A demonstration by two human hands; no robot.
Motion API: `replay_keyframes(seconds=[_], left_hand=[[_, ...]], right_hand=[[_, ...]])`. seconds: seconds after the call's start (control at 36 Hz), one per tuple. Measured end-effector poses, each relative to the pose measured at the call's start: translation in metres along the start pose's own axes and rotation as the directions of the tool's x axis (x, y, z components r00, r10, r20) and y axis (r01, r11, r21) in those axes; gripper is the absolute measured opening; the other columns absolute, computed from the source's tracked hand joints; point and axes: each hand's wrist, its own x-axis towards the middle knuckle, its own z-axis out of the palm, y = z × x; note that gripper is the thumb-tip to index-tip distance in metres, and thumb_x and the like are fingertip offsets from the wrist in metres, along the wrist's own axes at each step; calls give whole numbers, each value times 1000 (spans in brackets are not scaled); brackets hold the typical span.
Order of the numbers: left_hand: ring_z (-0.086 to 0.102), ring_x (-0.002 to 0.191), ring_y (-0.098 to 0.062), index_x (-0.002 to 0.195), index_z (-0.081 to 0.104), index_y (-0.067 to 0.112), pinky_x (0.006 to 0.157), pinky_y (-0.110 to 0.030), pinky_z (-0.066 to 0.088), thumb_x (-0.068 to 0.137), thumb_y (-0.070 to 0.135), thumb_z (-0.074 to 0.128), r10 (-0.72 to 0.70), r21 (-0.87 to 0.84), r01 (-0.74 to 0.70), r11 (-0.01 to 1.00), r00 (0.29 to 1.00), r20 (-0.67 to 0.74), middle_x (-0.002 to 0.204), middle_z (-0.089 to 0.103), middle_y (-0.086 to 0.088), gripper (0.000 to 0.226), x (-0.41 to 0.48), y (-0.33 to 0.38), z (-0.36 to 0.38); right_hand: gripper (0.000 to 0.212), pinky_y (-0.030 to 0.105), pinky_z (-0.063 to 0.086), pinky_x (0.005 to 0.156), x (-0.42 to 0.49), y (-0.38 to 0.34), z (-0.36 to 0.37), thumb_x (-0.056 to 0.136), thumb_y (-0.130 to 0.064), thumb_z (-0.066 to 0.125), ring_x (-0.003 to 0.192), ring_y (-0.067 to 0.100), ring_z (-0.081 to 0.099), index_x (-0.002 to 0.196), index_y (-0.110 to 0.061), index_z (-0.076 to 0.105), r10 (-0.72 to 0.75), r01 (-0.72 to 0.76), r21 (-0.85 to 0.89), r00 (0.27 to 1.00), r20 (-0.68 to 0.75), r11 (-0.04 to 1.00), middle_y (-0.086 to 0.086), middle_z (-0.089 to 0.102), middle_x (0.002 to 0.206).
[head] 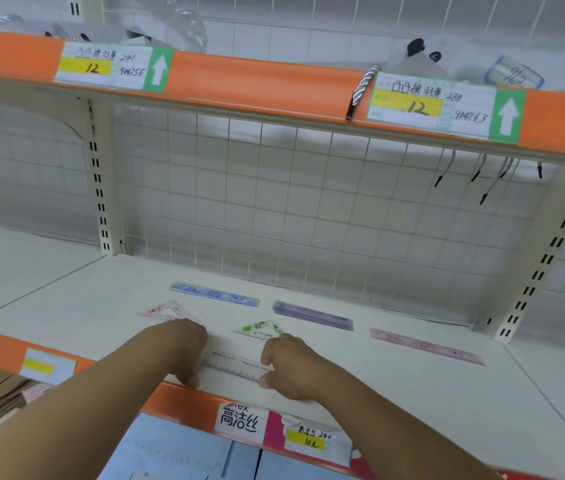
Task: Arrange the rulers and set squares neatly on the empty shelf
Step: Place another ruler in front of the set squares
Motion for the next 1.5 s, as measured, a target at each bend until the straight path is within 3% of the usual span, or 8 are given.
replay_keyframes(seconds=[0.17,0.28,0.44,0.56,0.64,0.89,1.22,1.5], left_hand=[[58,102,-17,127,52,8,82,-23,44,85,34,69,5,6,-5,1000,1000,14,122,59,-5,52,-3,2,-3],[50,87,-14,126,52,9,74,-20,40,85,32,70,0,-6,0,1000,1000,12,119,60,-5,51,-2,1,-2],[58,103,-17,129,51,8,77,-22,42,84,35,70,-6,-5,6,1000,1000,13,126,58,-6,57,-2,0,-2],[58,97,-17,127,52,7,77,-21,41,84,33,70,-8,-15,8,1000,1000,26,123,60,-6,53,-3,1,-5],[54,90,-15,126,52,6,78,-21,42,85,31,70,-2,-19,2,1000,1000,30,123,61,-7,52,-5,3,-7],[52,89,-14,127,53,6,76,-22,41,85,30,70,-7,-6,8,1000,999,45,123,60,-7,51,-3,5,-8],[55,113,-22,131,51,9,78,-26,41,83,38,70,24,-91,-22,996,999,22,128,55,-6,59,4,26,-9],[56,112,-23,131,51,7,82,-27,42,85,36,70,24,-56,-22,998,999,35,126,56,-8,57,2,28,-10]], right_hand=[[32,34,41,88,-2,0,3,91,-23,60,101,20,47,119,-12,49,-6,10,59,998,-58,998,7,52,123],[3,31,41,76,-1,2,3,94,-20,52,90,19,47,95,-19,50,-39,43,30,990,-132,999,7,59,113],[5,36,45,73,0,10,-5,96,-14,42,89,28,55,93,-18,43,-41,48,32,979,-200,998,9,60,98],[29,37,50,75,7,22,-10,93,-5,40,88,29,59,114,-20,53,-14,29,67,975,-223,997,9,61,99],[19,33,46,70,17,36,-12,96,-9,41,86,25,62,102,-16,57,-39,39,-3,969,-244,999,7,60,91],[34,36,39,92,26,71,-20,102,-34,31,108,28,52,125,-26,56,91,-141,-110,926,-367,984,9,52,113],[20,31,40,86,52,104,-27,93,-32,52,110,26,51,107,-21,62,198,-247,-69,890,-410,967,4,54,109],[22,31,39,90,65,107,-29,92,-34,53,113,25,47,112,-30,63,207,-226,-3,900,-384,974,3,51,109]])
